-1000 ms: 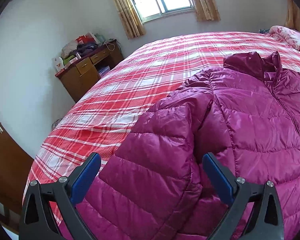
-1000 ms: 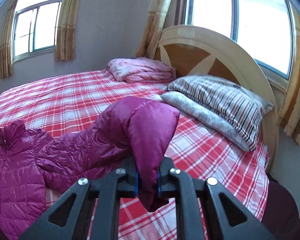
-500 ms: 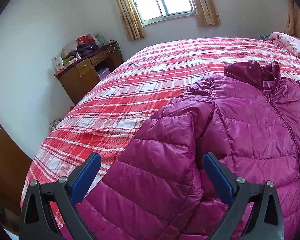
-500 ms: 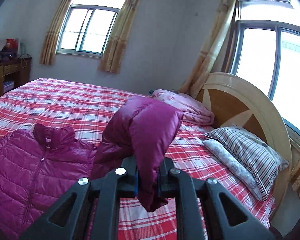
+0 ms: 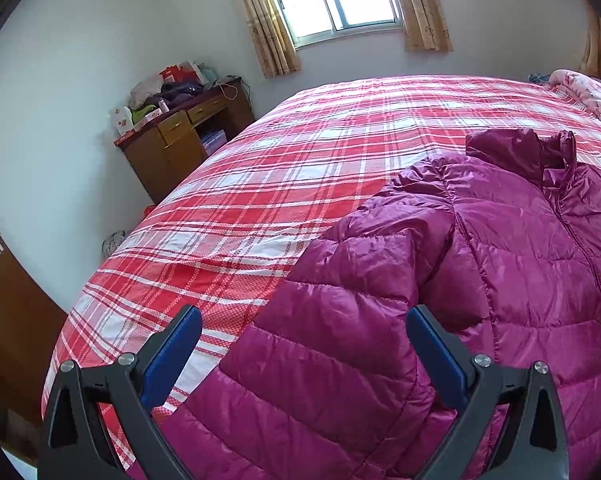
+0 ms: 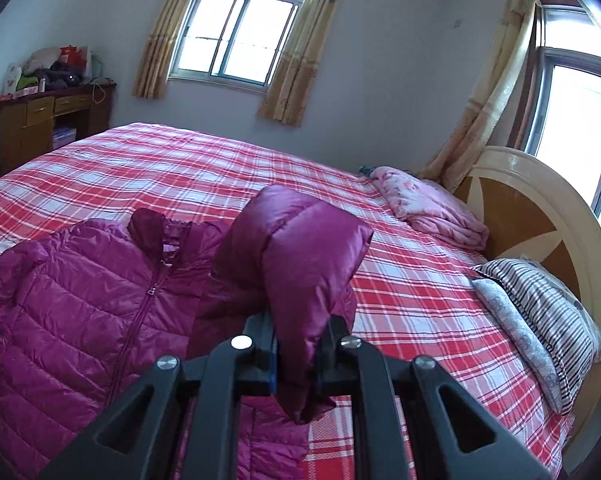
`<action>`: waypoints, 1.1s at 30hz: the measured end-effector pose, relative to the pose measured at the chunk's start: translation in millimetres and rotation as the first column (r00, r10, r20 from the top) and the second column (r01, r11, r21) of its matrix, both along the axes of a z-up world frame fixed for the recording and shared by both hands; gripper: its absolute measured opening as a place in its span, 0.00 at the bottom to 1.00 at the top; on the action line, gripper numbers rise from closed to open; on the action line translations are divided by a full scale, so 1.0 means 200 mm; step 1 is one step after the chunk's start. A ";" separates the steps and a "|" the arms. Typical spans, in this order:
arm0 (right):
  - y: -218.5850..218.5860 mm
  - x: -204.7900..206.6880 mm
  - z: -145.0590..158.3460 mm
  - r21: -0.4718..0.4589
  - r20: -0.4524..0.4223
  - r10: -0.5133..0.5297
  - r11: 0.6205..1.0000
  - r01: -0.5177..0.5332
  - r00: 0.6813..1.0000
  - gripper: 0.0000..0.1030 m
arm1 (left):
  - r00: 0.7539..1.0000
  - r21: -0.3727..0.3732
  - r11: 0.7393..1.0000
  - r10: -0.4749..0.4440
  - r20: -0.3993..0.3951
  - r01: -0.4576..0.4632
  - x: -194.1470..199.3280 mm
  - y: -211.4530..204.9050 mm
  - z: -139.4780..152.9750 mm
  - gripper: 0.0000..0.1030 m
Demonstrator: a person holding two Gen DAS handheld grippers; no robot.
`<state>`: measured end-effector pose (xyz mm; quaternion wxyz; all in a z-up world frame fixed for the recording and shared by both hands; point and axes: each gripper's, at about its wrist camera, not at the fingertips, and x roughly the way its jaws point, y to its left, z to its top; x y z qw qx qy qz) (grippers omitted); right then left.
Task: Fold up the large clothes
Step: 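Carry the held sleeve across the jacket body with the right tool and release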
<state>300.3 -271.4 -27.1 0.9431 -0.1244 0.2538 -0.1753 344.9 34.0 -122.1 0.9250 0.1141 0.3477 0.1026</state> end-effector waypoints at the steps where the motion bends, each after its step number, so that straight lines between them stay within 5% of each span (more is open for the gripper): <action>1: 0.01 0.01 -0.01 0.003 -0.004 0.009 1.000 -0.009 1.000 0.14 | 1.000 0.003 1.000 0.000 0.000 0.000 0.00 0.00 0.00 0.99; 29: 0.30 0.21 -0.38 0.106 -0.143 0.162 0.983 -0.147 0.976 0.14 | 0.999 0.060 0.997 0.041 -0.013 -0.041 0.13 -0.02 -0.05 0.99; 33: 0.34 0.25 -0.43 0.152 -0.155 0.202 0.972 -0.179 0.967 0.23 | 0.999 0.071 0.997 0.037 -0.010 -0.036 0.13 -0.03 -0.04 0.99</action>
